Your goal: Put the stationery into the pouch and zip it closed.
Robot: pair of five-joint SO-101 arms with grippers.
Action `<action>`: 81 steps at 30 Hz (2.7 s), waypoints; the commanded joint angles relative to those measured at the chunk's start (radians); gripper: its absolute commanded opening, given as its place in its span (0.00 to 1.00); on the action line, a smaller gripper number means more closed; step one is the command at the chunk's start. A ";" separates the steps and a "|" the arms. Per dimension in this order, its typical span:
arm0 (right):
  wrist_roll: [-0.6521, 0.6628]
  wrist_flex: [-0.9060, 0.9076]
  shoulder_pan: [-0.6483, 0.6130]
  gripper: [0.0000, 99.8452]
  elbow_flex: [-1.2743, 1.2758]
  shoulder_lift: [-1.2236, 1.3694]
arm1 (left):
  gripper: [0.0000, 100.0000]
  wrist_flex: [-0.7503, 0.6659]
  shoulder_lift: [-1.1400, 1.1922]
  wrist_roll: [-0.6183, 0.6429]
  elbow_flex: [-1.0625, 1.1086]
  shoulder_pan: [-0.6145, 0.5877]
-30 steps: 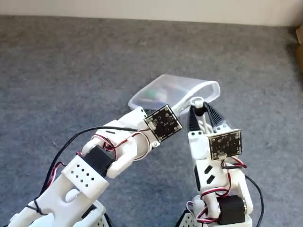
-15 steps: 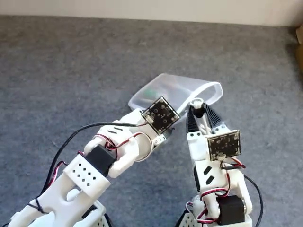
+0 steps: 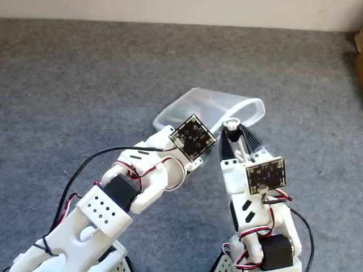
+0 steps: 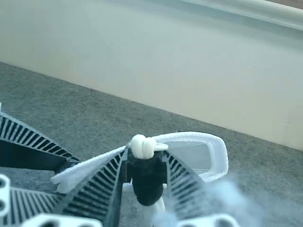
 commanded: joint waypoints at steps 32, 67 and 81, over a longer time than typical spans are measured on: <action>-0.008 -0.005 0.033 0.01 -0.013 -0.002 | 0.00 0.298 -0.326 -0.043 -0.025 -0.050; -0.003 -0.005 0.033 0.01 -0.013 -0.002 | 0.00 0.678 -0.743 -0.126 -0.022 -0.177; -0.003 -0.005 0.035 0.01 -0.013 -0.002 | 0.00 0.781 -0.943 -0.218 -0.025 -0.355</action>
